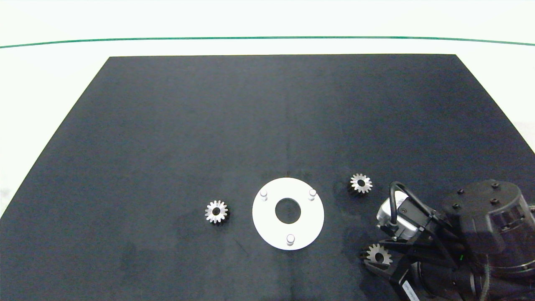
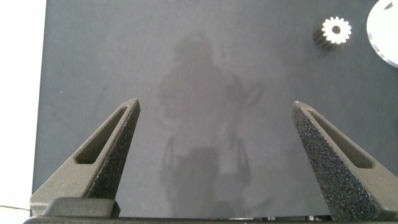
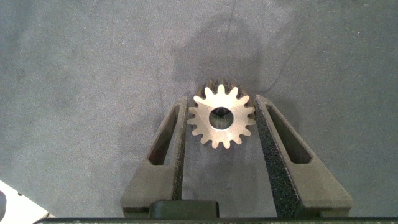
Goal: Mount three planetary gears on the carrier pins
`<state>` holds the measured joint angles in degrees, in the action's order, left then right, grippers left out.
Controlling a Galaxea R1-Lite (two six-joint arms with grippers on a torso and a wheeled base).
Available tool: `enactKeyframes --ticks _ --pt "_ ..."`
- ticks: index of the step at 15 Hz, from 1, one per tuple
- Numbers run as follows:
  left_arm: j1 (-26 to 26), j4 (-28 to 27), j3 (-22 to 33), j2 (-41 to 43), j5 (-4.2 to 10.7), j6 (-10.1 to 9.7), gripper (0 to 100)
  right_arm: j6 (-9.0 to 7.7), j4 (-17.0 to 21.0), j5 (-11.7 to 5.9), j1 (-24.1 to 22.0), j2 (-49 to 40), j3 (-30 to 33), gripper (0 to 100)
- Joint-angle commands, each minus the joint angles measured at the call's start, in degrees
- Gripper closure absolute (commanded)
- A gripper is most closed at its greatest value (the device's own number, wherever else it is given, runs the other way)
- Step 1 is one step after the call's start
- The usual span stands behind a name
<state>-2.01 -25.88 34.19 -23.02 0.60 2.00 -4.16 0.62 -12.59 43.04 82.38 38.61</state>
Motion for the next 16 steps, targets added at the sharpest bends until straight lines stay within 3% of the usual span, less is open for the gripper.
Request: enactKeyframes --ticks 1,2,3,16 --pt "0.0 -0.1 0.0 -0.1 0.02 0.02 0 -0.06 0.0 -0.06 0.0 0.6 0.1 87" --pt "0.0 -0.1 0.0 -0.1 0.02 0.02 0 -0.06 0.0 -0.15 0.0 0.8 0.0 87" --pt "0.0 -0.1 0.0 -0.2 0.02 0.02 0 -0.15 0.0 -0.24 0.0 0.9 0.0 0" --pt "0.0 -0.1 0.4 -0.2 0.11 0.02 0 0.11 0.1 -0.24 0.0 0.2 -0.9 0"
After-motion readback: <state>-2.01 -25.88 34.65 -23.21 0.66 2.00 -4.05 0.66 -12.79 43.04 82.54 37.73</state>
